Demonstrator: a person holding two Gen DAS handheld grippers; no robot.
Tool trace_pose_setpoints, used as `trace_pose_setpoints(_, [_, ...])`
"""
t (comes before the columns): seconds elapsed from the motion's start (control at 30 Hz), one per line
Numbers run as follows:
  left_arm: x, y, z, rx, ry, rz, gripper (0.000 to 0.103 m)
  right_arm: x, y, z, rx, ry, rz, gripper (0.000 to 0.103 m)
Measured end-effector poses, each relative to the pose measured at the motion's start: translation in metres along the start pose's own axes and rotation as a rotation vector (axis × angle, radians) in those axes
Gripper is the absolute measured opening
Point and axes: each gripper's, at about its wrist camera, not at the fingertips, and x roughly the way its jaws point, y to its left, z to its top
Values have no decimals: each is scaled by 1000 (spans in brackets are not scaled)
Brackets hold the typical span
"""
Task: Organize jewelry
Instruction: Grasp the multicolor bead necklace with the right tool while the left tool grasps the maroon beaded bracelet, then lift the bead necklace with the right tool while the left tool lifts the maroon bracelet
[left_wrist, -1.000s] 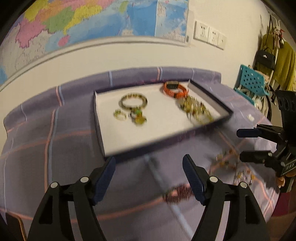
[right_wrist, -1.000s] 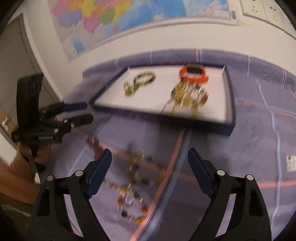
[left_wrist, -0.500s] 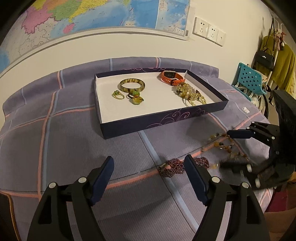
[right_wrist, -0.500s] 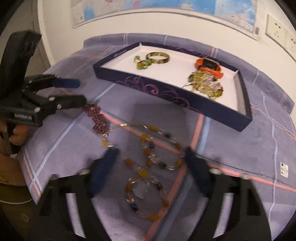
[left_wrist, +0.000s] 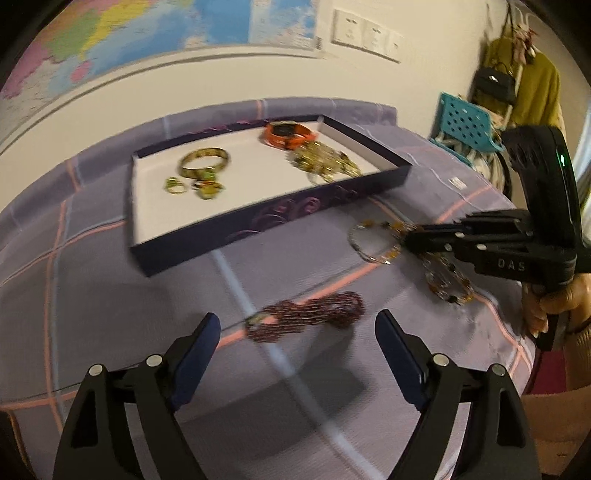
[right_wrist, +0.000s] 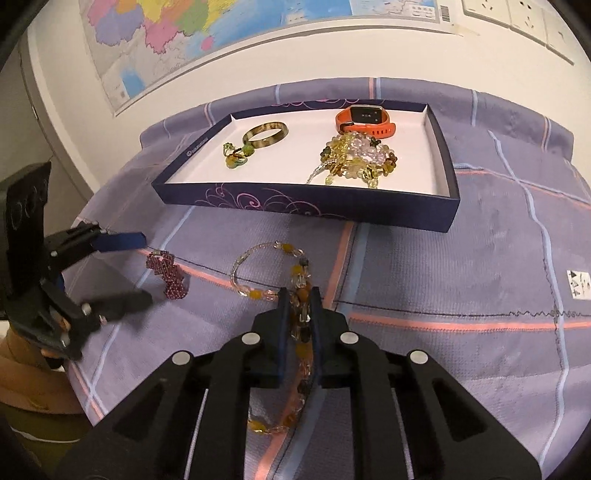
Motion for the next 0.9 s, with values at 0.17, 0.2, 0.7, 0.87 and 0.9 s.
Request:
trace_pose_setpoints(0.17, [13, -11, 6, 34, 32, 25, 76, 0, 1, -2, 10, -7, 5, 13])
trace_pose_setpoints(0.2, [14, -11, 6, 35, 30, 38, 68, 0, 2, -1, 6, -8, 1, 13])
trace_pose_setpoints(0.7, [3, 9, 6, -75, -8, 19, 3, -9, -2, 3, 56, -57, 81, 10])
trace_pose_setpoints(0.87, [-4, 15, 5, -107, -22, -11, 3, -23, -4, 11, 84, -101, 138, 10])
trace_pose_setpoints(0.9, [-5, 15, 5, -106, -26, -13, 3, -26, -4, 12, 88, -111, 144, 10])
